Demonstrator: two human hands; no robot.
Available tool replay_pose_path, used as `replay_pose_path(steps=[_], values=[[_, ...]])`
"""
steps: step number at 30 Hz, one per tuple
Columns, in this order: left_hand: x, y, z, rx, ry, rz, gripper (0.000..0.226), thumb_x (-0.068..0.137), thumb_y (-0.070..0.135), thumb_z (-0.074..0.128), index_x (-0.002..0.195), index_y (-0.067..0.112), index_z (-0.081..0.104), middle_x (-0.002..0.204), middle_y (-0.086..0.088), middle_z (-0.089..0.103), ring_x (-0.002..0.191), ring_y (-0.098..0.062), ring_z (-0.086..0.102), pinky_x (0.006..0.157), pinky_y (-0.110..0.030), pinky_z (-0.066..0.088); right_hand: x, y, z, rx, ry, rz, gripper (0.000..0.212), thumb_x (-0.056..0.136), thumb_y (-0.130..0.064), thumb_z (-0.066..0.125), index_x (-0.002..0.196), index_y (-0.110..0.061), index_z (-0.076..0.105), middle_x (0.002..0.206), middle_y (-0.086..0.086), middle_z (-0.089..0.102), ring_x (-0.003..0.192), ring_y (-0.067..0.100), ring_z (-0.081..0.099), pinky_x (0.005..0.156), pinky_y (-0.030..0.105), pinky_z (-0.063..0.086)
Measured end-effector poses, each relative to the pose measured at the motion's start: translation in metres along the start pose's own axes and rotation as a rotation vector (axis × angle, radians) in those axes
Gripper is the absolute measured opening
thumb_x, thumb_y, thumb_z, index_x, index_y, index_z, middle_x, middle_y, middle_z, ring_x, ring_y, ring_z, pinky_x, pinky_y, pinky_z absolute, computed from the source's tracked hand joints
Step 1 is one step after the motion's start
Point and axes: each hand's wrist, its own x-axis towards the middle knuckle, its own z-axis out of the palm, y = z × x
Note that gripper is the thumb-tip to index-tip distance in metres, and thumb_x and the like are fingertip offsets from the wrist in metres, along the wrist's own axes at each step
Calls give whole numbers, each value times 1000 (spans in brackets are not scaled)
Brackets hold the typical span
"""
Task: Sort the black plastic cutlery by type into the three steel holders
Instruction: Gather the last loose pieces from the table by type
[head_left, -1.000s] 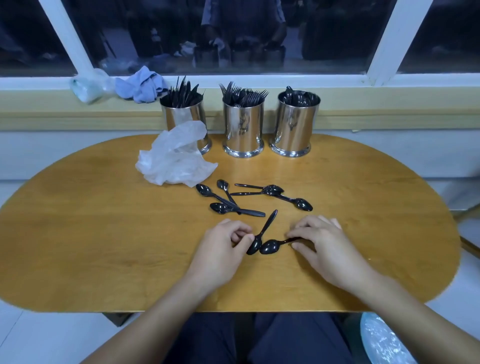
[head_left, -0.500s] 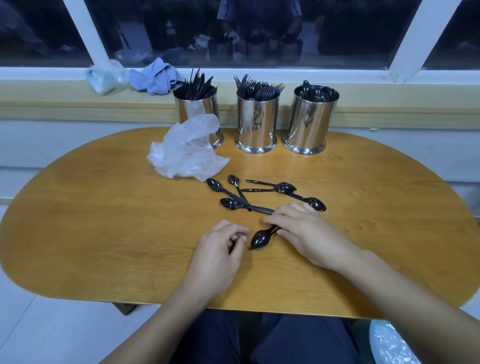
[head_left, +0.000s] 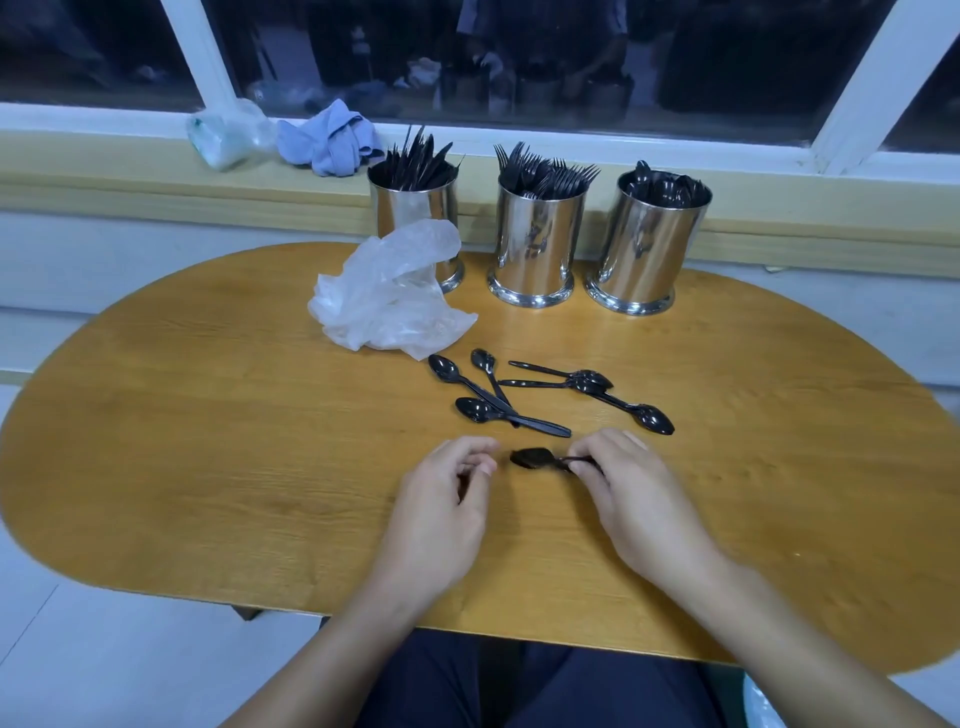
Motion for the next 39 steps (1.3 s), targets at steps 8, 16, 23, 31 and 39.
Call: replay_pose_path(steps=[8,16,23,31,39], values=[[7,30,-2,-835,-50,-211,25,111,25,65,130,11,72,130,-5,81,131,-19,71,119,-43,50,16,-82,20,766,-183,268,16,109,-23,67,97,-18,77,91,-2,78,87,19,72,85,48,58],[23,8,-18,-1086,101,-255,25,117,14,55,141,11,59,99,-17,69,96,-31,78,95,-49,64,35,-41,30,196,149,150,14,99,-29,79,112,-26,82,108,-15,68,101,8,64,93,36,55],[21,-3,-22,-995,140,-247,48,109,11,69,145,42,61,102,1,65,71,-12,52,49,-24,33,35,-17,39,-143,127,162,24,98,-35,78,120,-26,81,109,-11,63,110,17,55,102,43,44],[27,-7,-22,-1022,159,-293,13,115,21,61,122,14,68,100,-4,61,71,-14,47,51,-23,32,24,-28,24,155,23,295,20,94,-23,85,85,-33,71,86,-17,63,84,5,58,78,19,45],[25,-3,-20,-1011,178,-269,44,97,41,86,134,24,69,102,-2,61,93,-15,57,83,-32,49,20,-99,13,783,-258,425,8,97,-23,82,91,-20,79,85,0,74,77,6,62,76,22,54]])
